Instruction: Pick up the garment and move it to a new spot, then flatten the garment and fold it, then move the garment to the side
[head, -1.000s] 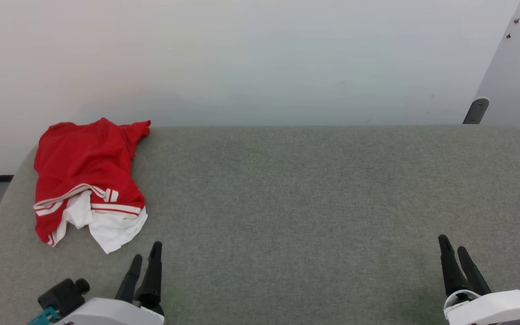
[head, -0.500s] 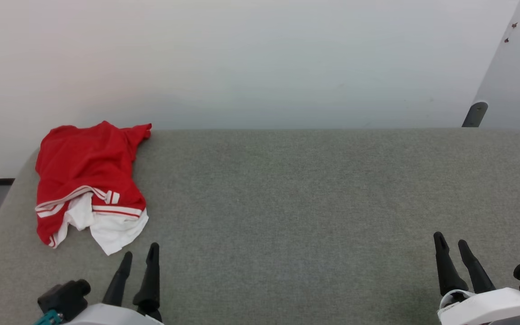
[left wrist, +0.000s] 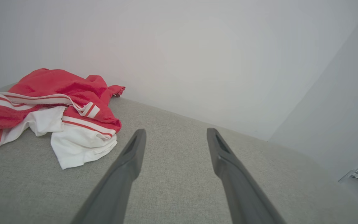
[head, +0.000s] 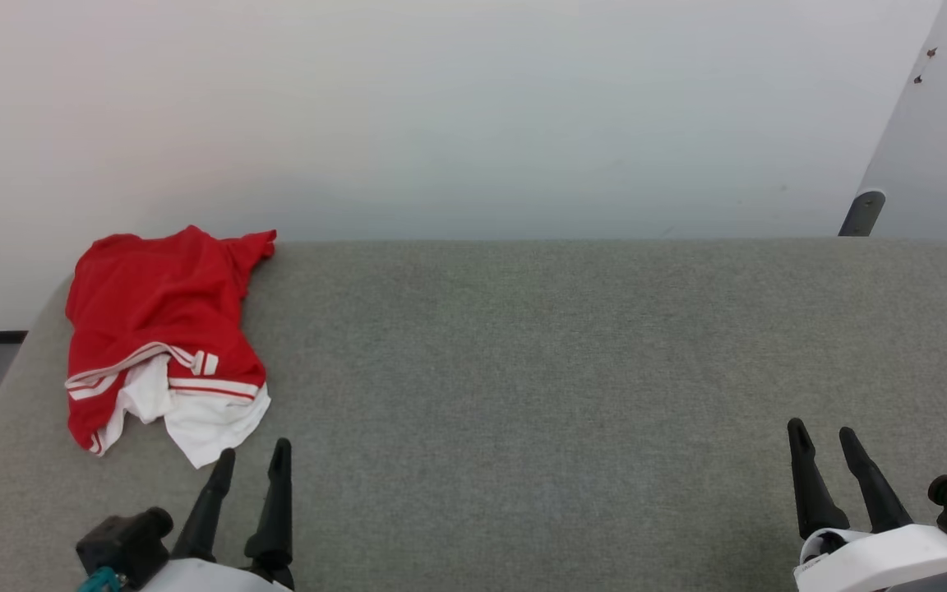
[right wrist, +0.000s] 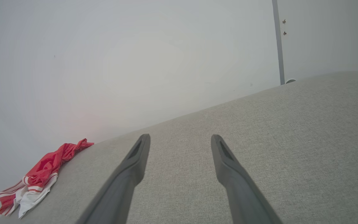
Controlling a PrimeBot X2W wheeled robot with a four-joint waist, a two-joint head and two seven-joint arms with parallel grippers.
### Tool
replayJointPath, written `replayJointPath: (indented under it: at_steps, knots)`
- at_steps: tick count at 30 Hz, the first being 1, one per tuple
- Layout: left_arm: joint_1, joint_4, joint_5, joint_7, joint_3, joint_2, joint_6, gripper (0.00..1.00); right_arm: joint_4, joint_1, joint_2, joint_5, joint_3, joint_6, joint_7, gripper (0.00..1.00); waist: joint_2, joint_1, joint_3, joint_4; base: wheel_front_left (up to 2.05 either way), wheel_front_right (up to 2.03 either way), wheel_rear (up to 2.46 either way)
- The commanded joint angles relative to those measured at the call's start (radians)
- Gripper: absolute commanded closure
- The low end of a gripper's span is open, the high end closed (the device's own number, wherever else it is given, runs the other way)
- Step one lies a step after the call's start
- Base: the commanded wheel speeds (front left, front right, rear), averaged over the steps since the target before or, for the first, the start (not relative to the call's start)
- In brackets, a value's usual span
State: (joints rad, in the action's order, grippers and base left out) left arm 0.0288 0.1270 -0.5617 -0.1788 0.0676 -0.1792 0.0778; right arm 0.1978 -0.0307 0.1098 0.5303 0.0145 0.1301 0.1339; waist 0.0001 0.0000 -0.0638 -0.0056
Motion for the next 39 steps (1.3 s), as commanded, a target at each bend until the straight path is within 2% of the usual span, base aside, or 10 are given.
replayJointPath:
  at_steps: [1,19,39]
  knots:
    - [0.004,-0.012,0.026,-0.009,-0.002,0.0,0.004,0.0,-0.011,0.005,0.005,-0.026,0.005,0.001,0.009,0.0,-0.0001,0.0,-0.001,0.0,0.0,0.0,0.0]
    - [0.022,-0.028,0.187,-0.047,-0.008,0.007,0.031,0.0,-0.031,0.018,0.018,-0.166,0.012,0.001,0.036,0.0,-0.0001,0.0,-0.015,-0.001,0.0,0.0,0.0]
    - [0.042,-0.041,0.315,-0.083,-0.005,0.005,0.047,0.0,-0.049,0.031,0.027,-0.295,0.02,0.001,0.061,0.0,-0.0001,0.0,-0.035,-0.003,0.0,0.0,0.0]
